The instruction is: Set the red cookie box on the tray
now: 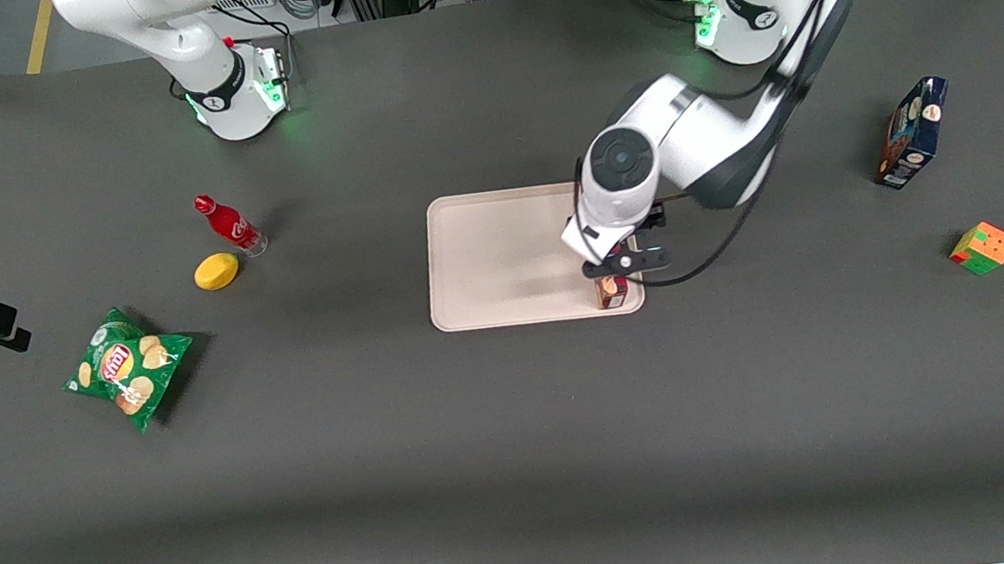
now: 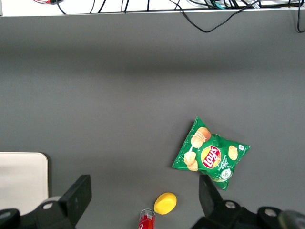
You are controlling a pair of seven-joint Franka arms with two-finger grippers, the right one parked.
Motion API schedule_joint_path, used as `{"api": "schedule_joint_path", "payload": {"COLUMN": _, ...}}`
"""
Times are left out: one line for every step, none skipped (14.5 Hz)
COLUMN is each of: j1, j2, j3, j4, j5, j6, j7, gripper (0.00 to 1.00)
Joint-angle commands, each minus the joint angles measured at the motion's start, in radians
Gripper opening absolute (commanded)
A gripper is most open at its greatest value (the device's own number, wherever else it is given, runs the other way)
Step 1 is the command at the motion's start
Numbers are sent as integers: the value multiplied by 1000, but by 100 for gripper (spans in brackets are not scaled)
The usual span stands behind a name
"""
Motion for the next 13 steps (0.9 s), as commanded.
{"api": "schedule_joint_path", "payload": {"j1": 1, "j2": -201, "j3": 50, "j4": 214, "j5": -116, "j6": -319, "j7": 121, "gripper": 100}}
{"api": "schedule_joint_path", "payload": {"j1": 1, "j2": -224, "j3": 78, "j4": 250, "j5": -117, "j6": -360, "j7": 129, "gripper": 100}}
{"api": "schedule_joint_path", "payload": {"j1": 1, "j2": -255, "j3": 108, "j4": 285, "j5": -117, "j6": -397, "j7": 160, "gripper": 100}}
{"api": "schedule_joint_path", "payload": {"j1": -1, "j2": -284, "j3": 142, "j4": 316, "j5": -117, "j6": -436, "j7": 218, "gripper": 100}}
{"api": "schedule_joint_path", "payload": {"j1": -1, "j2": -309, "j3": 183, "j4": 328, "j5": -119, "j6": -466, "j7": 274, "gripper": 100}}
{"api": "schedule_joint_path", "payload": {"j1": -1, "j2": -336, "j3": 229, "j4": 328, "j5": -119, "j6": -477, "j7": 325, "gripper": 100}}
{"api": "schedule_joint_path", "payload": {"j1": -1, "j2": -359, "j3": 280, "j4": 324, "j5": -120, "j6": -481, "j7": 382, "gripper": 100}}
{"api": "schedule_joint_path", "payload": {"j1": -1, "j2": -375, "j3": 323, "j4": 319, "j5": -120, "j6": -481, "j7": 432, "gripper": 100}}
{"api": "schedule_joint_path", "payload": {"j1": -1, "j2": -379, "j3": 366, "j4": 318, "j5": -120, "j6": -482, "j7": 482, "gripper": 100}}
{"api": "schedule_joint_path", "payload": {"j1": -2, "j2": -382, "j3": 409, "j4": 316, "j5": -120, "j6": -484, "j7": 529, "gripper": 100}}
{"api": "schedule_joint_path", "payload": {"j1": -2, "j2": -387, "j3": 441, "j4": 310, "j5": -120, "j6": -484, "j7": 580, "gripper": 100}}
{"api": "schedule_joint_path", "payload": {"j1": -2, "j2": -387, "j3": 466, "j4": 304, "j5": -122, "j6": -478, "j7": 588, "gripper": 100}}
{"api": "schedule_joint_path", "payload": {"j1": -2, "j2": -395, "j3": 483, "j4": 278, "j5": -131, "j6": -461, "j7": 588, "gripper": 100}}
